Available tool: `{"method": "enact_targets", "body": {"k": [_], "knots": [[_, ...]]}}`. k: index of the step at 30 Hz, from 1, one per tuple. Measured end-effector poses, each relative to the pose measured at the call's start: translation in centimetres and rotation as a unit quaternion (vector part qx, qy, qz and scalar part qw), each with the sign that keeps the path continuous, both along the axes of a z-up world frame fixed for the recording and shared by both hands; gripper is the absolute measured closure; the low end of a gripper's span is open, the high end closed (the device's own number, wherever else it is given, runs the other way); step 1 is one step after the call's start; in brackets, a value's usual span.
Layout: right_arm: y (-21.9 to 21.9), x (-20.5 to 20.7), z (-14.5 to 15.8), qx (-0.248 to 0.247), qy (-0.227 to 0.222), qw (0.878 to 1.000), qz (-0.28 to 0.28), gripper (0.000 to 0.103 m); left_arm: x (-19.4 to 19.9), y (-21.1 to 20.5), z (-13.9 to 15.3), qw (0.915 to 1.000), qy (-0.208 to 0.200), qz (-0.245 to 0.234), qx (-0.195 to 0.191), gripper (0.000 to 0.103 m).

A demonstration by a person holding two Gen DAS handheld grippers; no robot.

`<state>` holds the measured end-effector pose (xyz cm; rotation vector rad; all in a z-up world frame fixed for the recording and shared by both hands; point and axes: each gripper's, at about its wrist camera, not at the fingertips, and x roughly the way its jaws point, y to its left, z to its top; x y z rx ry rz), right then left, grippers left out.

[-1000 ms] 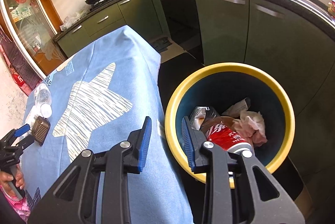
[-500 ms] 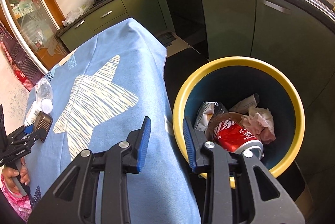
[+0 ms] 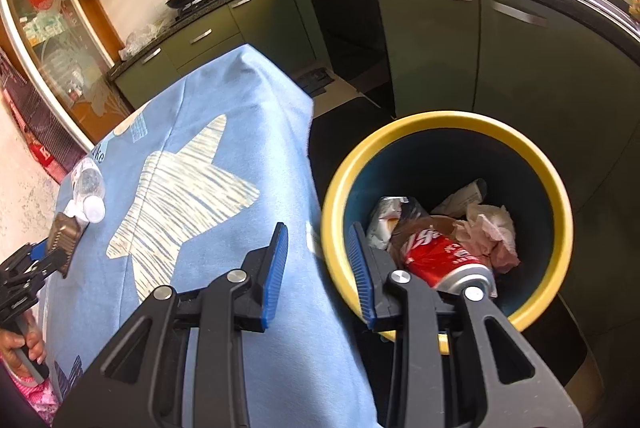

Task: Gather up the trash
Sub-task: 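Carry the brown container over the bin and open the left gripper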

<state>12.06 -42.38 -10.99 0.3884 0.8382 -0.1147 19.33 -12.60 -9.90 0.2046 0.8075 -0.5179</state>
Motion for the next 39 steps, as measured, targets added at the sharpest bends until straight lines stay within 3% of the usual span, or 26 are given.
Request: {"method": "enact_targets", "body": {"k": [6, 10, 17, 21, 26, 31, 33, 39], "knots": [[-3.2, -2.7, 0.3, -0.010, -0.006, 0.999, -0.049, 0.069, -1.7, -5.3, 2.7, 0.9970, -0.009, -0.076, 0.000, 0.043], [-6.0, -5.1, 0.1, -0.006, -0.012, 0.996, -0.090, 0.068, -2.0, -10.6, 3.5, 0.9903, -0.002, -0.139, -0.002, 0.043], [-10.2, -8.6, -0.6, 0.004, -0.016, 0.990, -0.142, 0.068, -2.2, -21.1, 2.8, 0.9701, 0.033, -0.240, -0.015, 0.043], [-12.0, -10.1, -1.1, 0.011, -0.016, 0.987, -0.162, 0.068, -1.7, -27.4, 1.7, 0.9602, 0.047, -0.275, -0.002, 0.043], [-13.4, -11.3, -1.7, 0.018, -0.013, 0.984, -0.177, 0.068, 0.1, -33.8, -0.8, 0.9548, 0.073, -0.288, 0.015, 0.043], [-13.8, -11.8, -1.9, 0.023, -0.009, 0.983, -0.181, 0.068, 2.1, -37.8, -2.7, 0.9571, 0.084, -0.277, 0.010, 0.038], [-13.7, -11.9, -1.8, 0.022, -0.009, 0.984, -0.178, 0.065, 2.5, -38.1, -3.0, 0.9587, 0.087, -0.271, 0.009, 0.028], [-13.2, -11.5, -1.8, 0.022, -0.011, 0.984, -0.174, 0.064, 2.0, -34.0, -1.7, 0.9649, 0.066, -0.254, -0.002, 0.017]]}}
